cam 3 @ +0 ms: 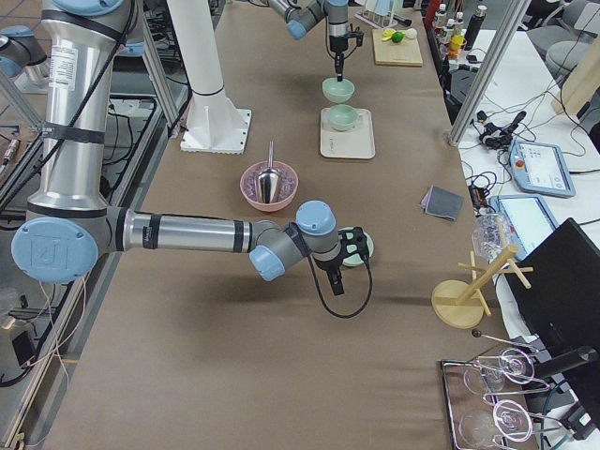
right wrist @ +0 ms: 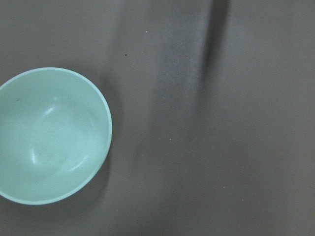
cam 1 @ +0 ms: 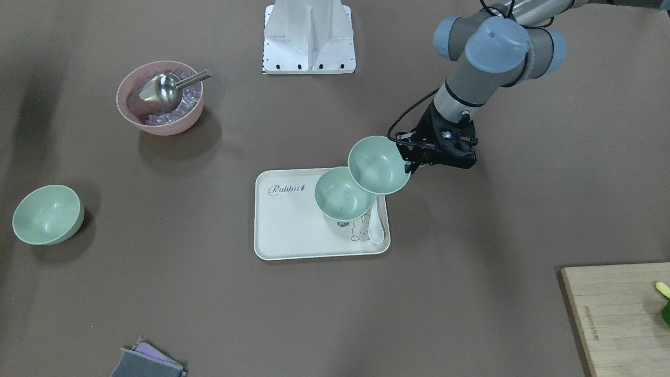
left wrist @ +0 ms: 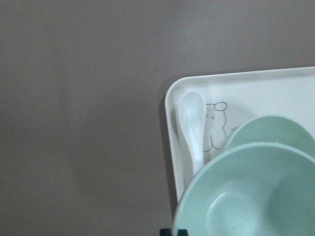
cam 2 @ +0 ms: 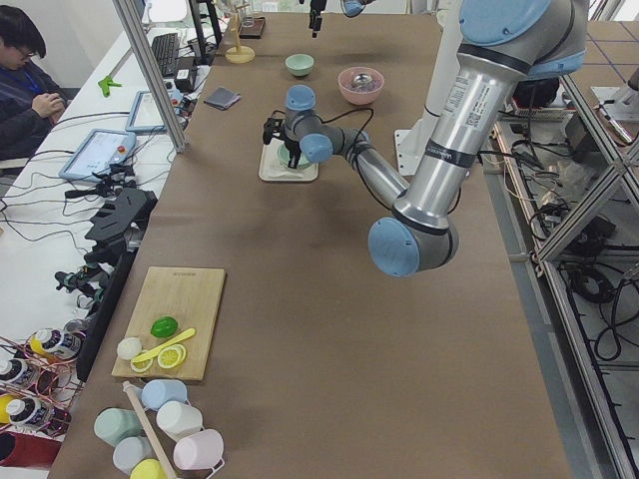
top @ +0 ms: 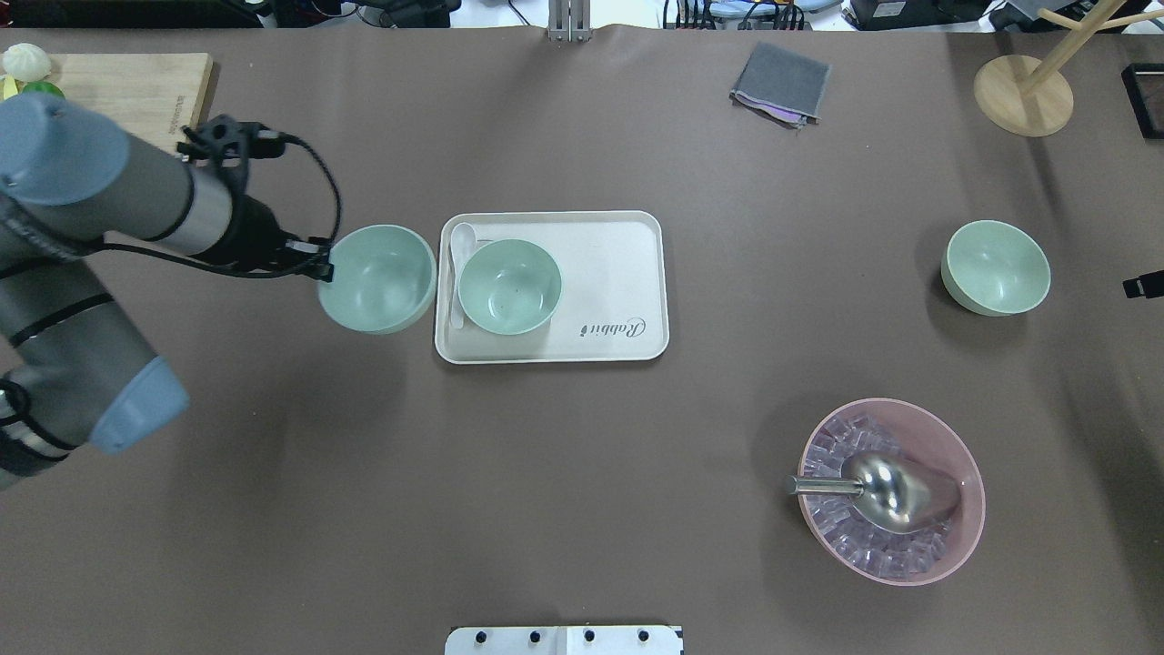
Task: Stack green bowls together
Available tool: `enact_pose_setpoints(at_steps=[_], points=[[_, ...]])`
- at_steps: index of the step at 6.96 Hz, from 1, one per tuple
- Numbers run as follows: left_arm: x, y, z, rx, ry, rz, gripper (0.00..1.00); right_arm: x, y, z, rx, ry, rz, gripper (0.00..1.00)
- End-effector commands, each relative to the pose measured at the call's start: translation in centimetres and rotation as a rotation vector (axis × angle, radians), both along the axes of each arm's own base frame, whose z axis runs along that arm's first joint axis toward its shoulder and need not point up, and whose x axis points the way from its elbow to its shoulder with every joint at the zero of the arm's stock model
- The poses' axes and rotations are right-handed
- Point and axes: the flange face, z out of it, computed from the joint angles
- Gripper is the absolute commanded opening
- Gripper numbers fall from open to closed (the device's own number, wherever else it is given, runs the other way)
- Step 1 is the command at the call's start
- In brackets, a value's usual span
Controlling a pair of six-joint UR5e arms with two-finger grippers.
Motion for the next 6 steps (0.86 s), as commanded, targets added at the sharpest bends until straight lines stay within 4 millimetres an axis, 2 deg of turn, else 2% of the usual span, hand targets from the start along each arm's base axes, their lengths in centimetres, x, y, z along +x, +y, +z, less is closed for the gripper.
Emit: enact_pose_setpoints(at_steps=[1,2,5,6], points=[[6.1,-2.4,-3.5,-0.040,-0.023,-0.043,0.00,0.0,0.0,0.1,-0.001,0.000,-0.001,1.00],[6.6,-2.6,-3.8,-0.042,-0.026,-0.041,0.00,0.0,0.0,0.1,-0.001,0.000,-0.001,1.00],[8.4,-1.3,-2.4,-0.029,-0.057,-0.043,0.00,0.0,0.0,0.1,-0.002,0.000,0.000,1.00],[8.4,-1.3,-2.1,-0.030,-0.060,-0.042,0.00,0.0,0.0,0.1,-0.002,0.000,0.000,1.00]])
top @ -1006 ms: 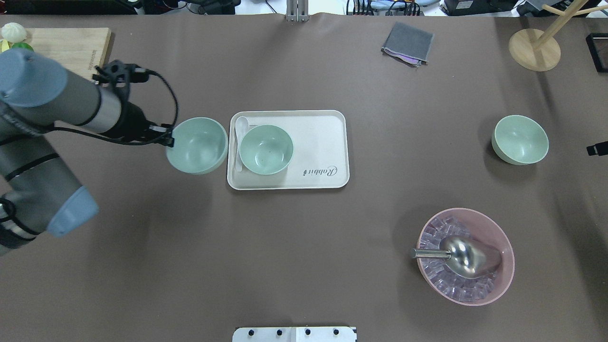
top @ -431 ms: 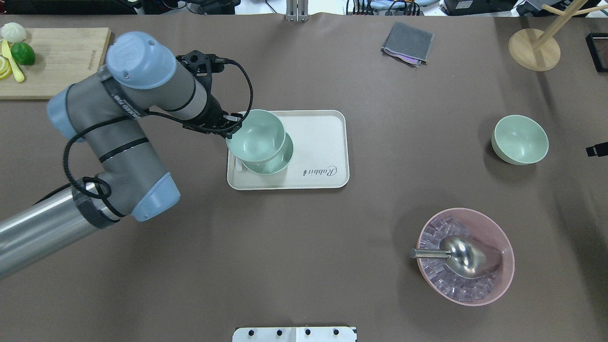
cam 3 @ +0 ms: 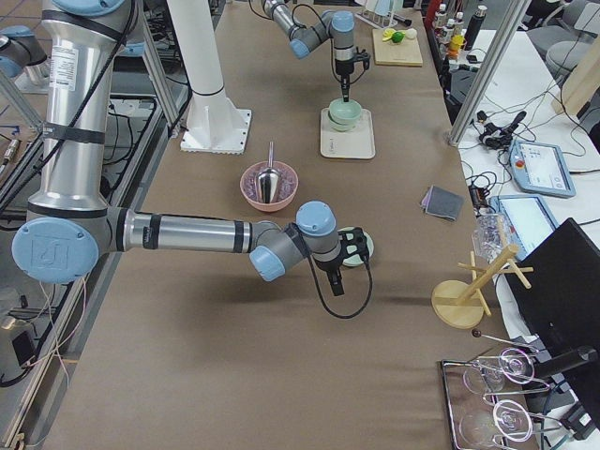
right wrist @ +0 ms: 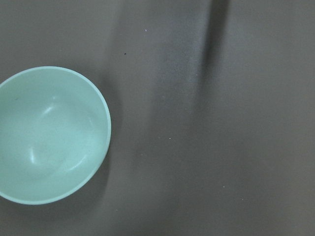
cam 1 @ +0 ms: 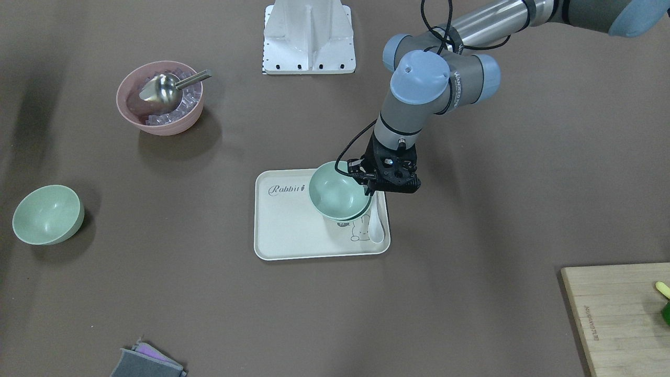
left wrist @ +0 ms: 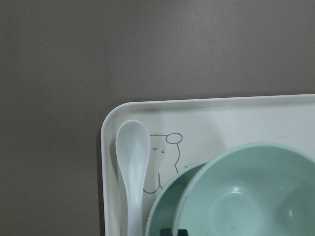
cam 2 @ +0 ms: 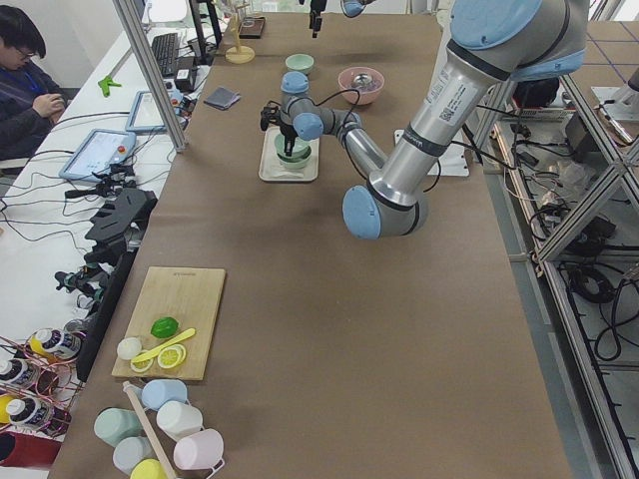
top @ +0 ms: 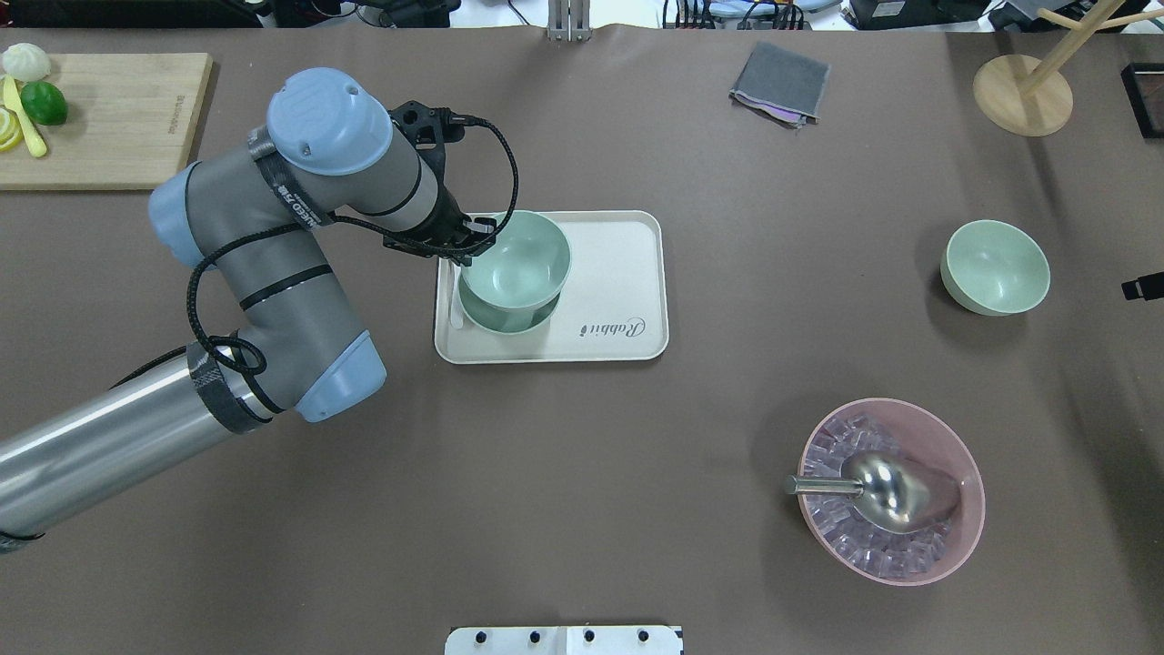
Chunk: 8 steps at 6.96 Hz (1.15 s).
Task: Stack green bowls together
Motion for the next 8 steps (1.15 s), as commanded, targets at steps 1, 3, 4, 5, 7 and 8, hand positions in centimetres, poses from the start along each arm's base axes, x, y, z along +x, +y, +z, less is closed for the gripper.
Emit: enact_pose_setpoints(at_steps=[1,3,4,5,7,8], points=[[0.27,0.36,1.02,-0.002,-0.012,0.002,0.00,0.00,0.00,0.00,0.000,0.000,0.000,1.00],[0.25,0.36,1.14,-0.003,-0.014,0.001,0.00,0.00,0.00,0.00,0.000,0.000,0.000,1.00],[0.25,0.36,1.14,-0.003,-0.014,0.001,0.00,0.00,0.00,0.00,0.000,0.000,0.000,1.00],[0.25,0.36,1.14,-0.003,-0.014,0.001,0.00,0.00,0.00,0.00,0.000,0.000,0.000,1.00],[0.27,0.49,1.60,-0.003,-0.015,0.004,0.00,0.00,0.00,0.00,0.000,0.000,0.000,1.00],[0.26,0.50,1.70,-0.004,-0.016,0.004,0.00,0.00,0.00,0.02,-0.002,0.000,0.000,1.00]])
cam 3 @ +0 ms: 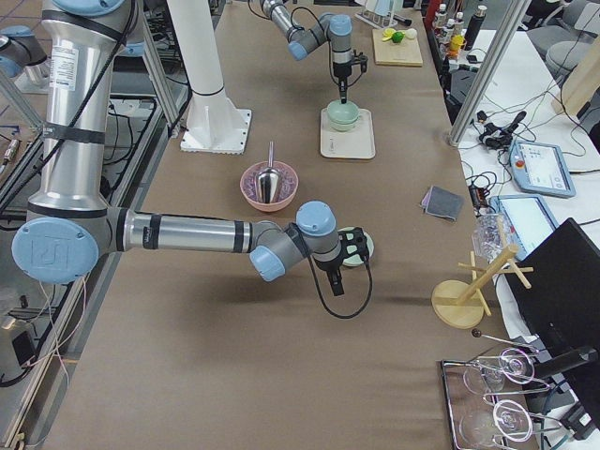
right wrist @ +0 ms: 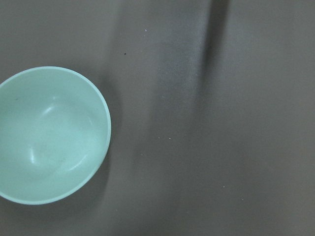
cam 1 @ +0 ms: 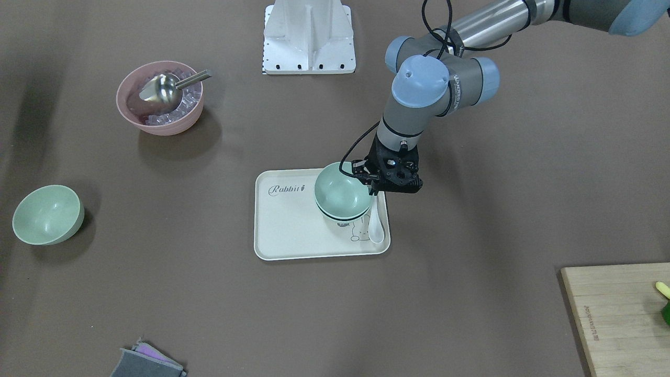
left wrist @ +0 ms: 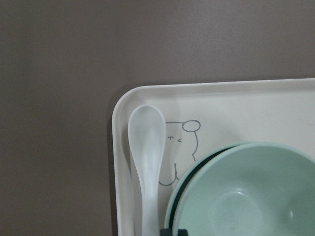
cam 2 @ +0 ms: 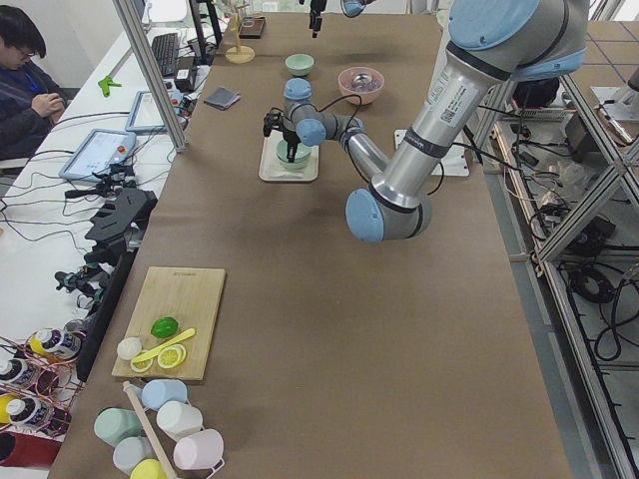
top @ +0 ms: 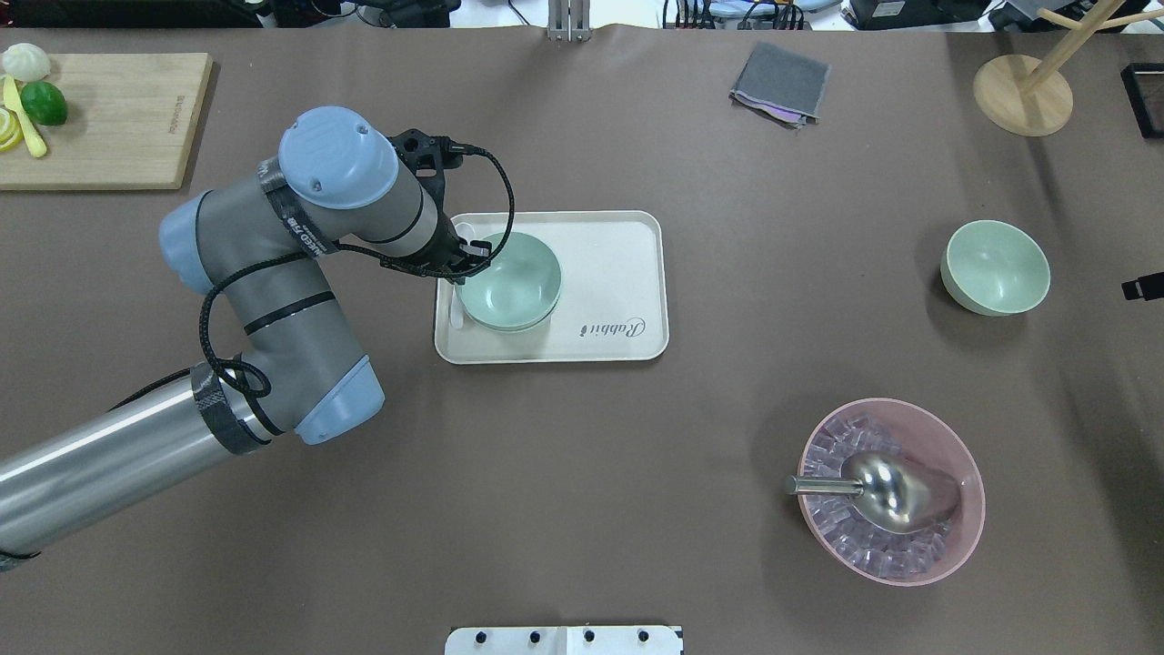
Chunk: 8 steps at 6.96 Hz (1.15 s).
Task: Stack green bowls together
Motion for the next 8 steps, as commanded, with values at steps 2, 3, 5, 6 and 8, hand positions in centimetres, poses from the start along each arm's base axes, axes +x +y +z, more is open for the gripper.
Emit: enact_pose_setpoints(at_steps=[2,3,5,6,8], points=[[0.04,0.02,0.17,0.001,-0.001,0.002,0.00,0.00,0.00,0.00,0.000,0.000,0.000,1.00],[0.12,0.10,0.15,0.000,0.001,0.002,0.00,-0.07,0.01,0.00,0.000,0.000,-0.002,1.00],[0.28,0.24,0.02,0.002,0.003,0.005,0.00,0.00,0.00,0.01,-0.001,0.000,0.000,1.00],[0.49,0.22,0.15,0.001,0.002,0.007,0.00,0.00,0.00,0.00,0.000,0.000,0.000,1.00],[0.84,-0.04,0.67,0.011,0.017,0.006,0.00,0.00,0.00,0.02,-0.001,0.000,0.000,1.00]])
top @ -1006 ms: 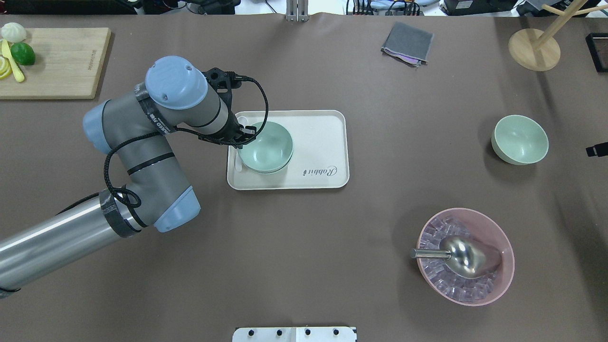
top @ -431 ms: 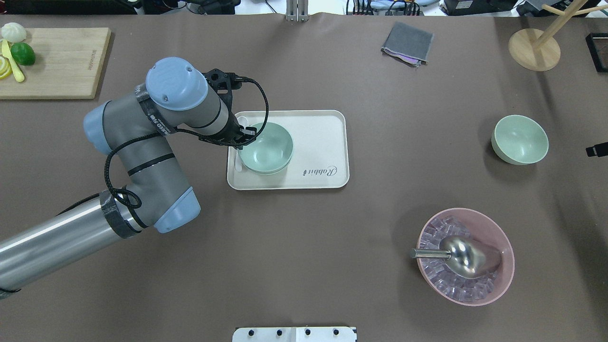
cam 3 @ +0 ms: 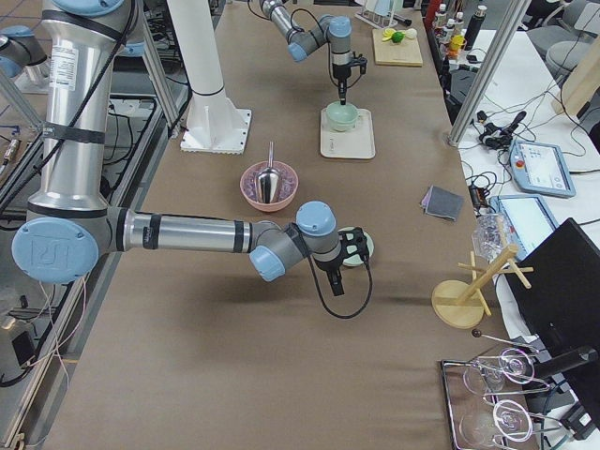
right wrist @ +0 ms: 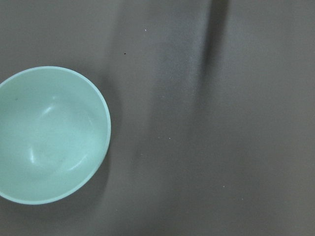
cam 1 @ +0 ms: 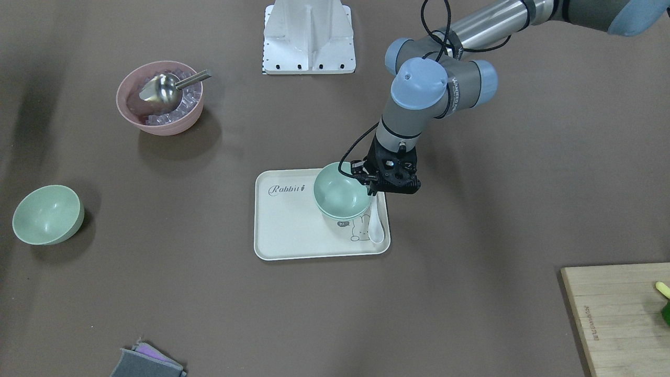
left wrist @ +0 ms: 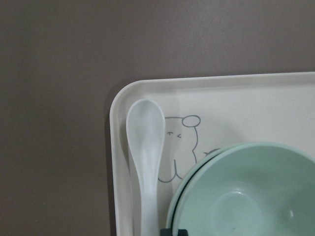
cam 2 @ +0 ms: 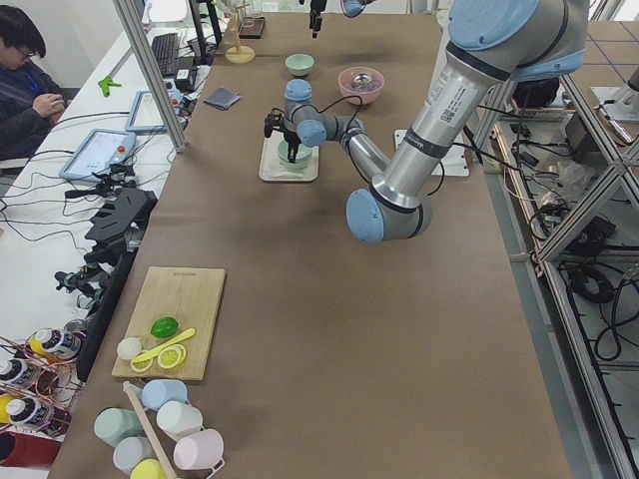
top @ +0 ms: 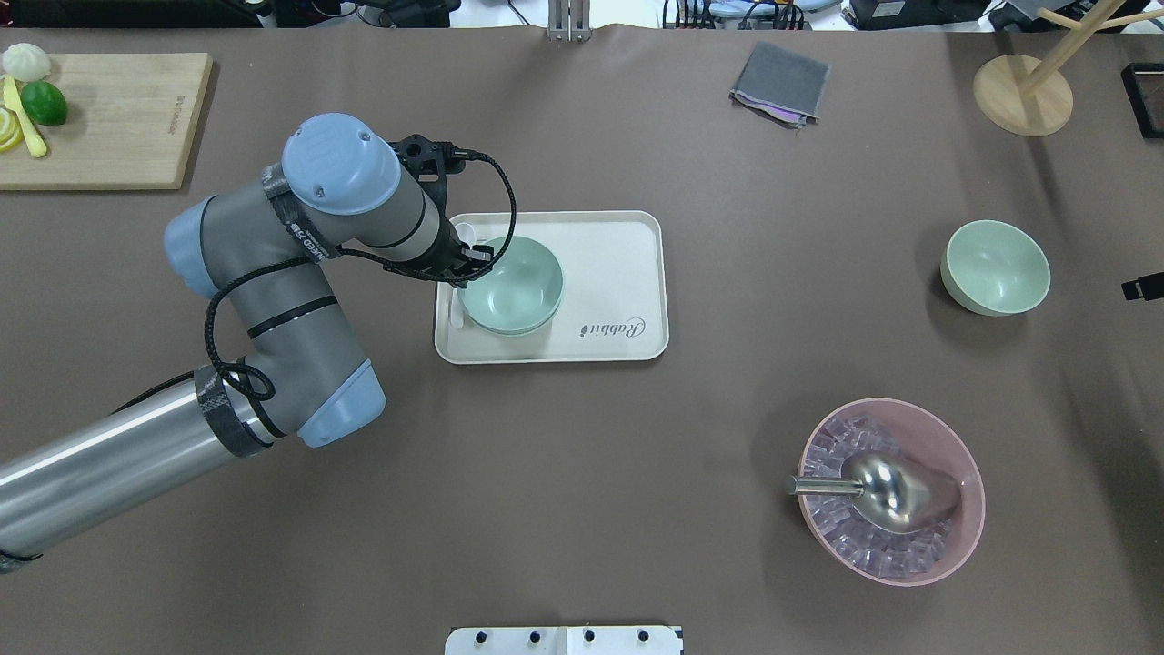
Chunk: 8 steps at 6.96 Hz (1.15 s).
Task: Stack green bowls together
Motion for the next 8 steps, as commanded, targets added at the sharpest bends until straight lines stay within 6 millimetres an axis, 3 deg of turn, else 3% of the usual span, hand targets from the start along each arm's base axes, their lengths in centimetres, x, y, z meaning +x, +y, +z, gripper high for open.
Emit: enact_pose_setpoints(at_steps=[1,2,3,4,5,6,7,8], points=[[0.2,-0.1,0.0,0.010,0.015,0.000,0.00,0.0,0.0,0.0,0.000,0.000,0.000,1.00],[0.1,-0.1,-0.1,0.015,0.017,0.003,0.25,-0.1,0.0,0.0,0.000,0.000,-0.001,1.00],[-0.1,0.0,-0.6,0.034,0.038,0.008,0.97,0.0,-0.1,-0.1,0.004,0.000,-0.001,1.00],[-1.4,0.3,-2.5,0.055,0.068,0.002,0.98,-0.2,-0.8,-1.2,0.023,-0.005,0.000,1.00],[-4.6,-0.9,-2.7,-0.001,0.050,0.023,0.98,-0.5,-1.9,-2.2,0.039,-0.008,0.007,1.00],[-9.2,-1.0,-2.2,0.085,0.007,0.104,0.99,-1.5,-2.4,-2.1,0.039,0.018,0.005,1.00],[-14.1,0.0,0.9,0.139,-0.034,0.138,0.99,-2.3,-3.4,-2.6,0.020,0.030,0.002,1.00],[-19.0,-0.6,5.7,0.191,-0.079,0.193,0.99,-3.0,-4.3,-2.7,-0.004,0.036,-0.002,1.00]])
